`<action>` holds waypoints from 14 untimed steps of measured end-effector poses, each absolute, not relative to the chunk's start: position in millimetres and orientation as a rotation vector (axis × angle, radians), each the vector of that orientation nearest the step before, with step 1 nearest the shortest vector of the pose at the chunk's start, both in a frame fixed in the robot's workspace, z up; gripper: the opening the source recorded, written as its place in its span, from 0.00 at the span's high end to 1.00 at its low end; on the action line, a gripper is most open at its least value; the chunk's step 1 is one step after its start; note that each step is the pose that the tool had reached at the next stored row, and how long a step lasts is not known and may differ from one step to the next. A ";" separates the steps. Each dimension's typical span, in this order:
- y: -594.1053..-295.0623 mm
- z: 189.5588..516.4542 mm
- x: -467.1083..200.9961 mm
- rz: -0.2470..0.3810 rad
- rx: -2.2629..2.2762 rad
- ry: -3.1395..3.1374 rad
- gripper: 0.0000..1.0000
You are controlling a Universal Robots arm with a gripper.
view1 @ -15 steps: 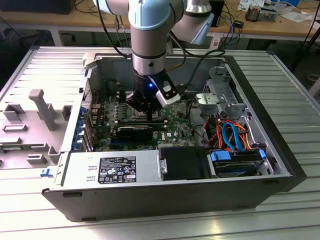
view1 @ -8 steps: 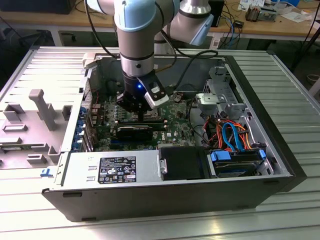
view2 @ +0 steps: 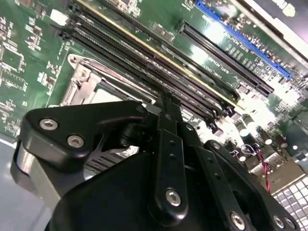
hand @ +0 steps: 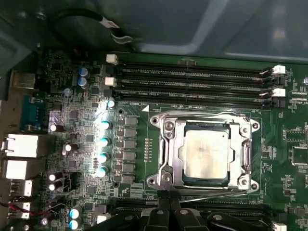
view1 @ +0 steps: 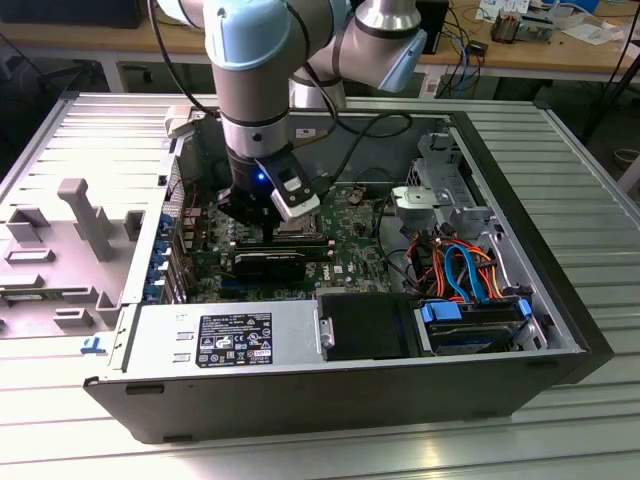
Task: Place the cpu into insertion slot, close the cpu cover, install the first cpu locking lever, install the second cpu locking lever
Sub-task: 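Install the second cpu locking lever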
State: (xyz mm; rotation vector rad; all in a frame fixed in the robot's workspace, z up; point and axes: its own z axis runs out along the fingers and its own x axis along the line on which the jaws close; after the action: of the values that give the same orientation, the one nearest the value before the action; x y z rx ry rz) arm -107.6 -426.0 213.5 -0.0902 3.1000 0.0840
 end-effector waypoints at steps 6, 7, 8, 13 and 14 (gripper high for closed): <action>-437.7 213.4 -108.1 0.129 -0.089 3.098 0.89; -438.9 213.2 -108.5 0.146 -0.089 3.097 0.89; -439.3 213.0 -108.8 0.157 -0.088 3.096 0.89; -448.7 212.3 -111.4 0.204 -0.087 3.092 0.89; -451.2 212.2 -111.4 0.209 -0.087 3.092 0.89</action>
State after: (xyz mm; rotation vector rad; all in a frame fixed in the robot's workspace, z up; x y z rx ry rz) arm -111.4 -451.2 212.2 -0.0874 3.0920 0.2088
